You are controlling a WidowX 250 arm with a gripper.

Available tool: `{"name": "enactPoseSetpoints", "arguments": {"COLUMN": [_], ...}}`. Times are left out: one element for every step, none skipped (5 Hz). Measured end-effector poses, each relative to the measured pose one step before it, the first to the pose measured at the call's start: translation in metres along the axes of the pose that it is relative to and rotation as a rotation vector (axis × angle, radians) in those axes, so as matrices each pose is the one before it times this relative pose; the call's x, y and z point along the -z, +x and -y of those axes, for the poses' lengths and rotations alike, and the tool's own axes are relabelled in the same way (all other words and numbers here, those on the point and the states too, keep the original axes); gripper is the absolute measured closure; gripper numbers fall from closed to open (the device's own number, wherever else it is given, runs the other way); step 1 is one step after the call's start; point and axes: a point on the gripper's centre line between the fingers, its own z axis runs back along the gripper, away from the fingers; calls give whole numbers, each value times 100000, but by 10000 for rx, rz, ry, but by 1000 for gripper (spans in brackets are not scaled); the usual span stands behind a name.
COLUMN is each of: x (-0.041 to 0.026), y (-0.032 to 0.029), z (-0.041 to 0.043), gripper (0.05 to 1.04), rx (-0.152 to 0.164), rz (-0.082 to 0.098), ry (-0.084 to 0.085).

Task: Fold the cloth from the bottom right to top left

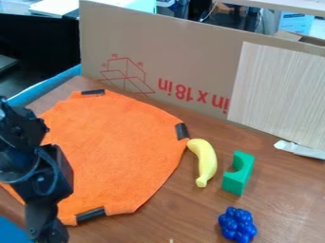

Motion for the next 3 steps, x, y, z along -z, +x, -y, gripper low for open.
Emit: {"name": "enactPoseSetpoints", "arguments": {"x": [1246, 921, 1218], "y": [-279, -196, 46], "z": [-1059, -929, -794], "gripper": [84, 84, 84], "rx": [-18, -210, -423], "rz": [-326, -245, -152], "ry": [246, 231, 213]}}
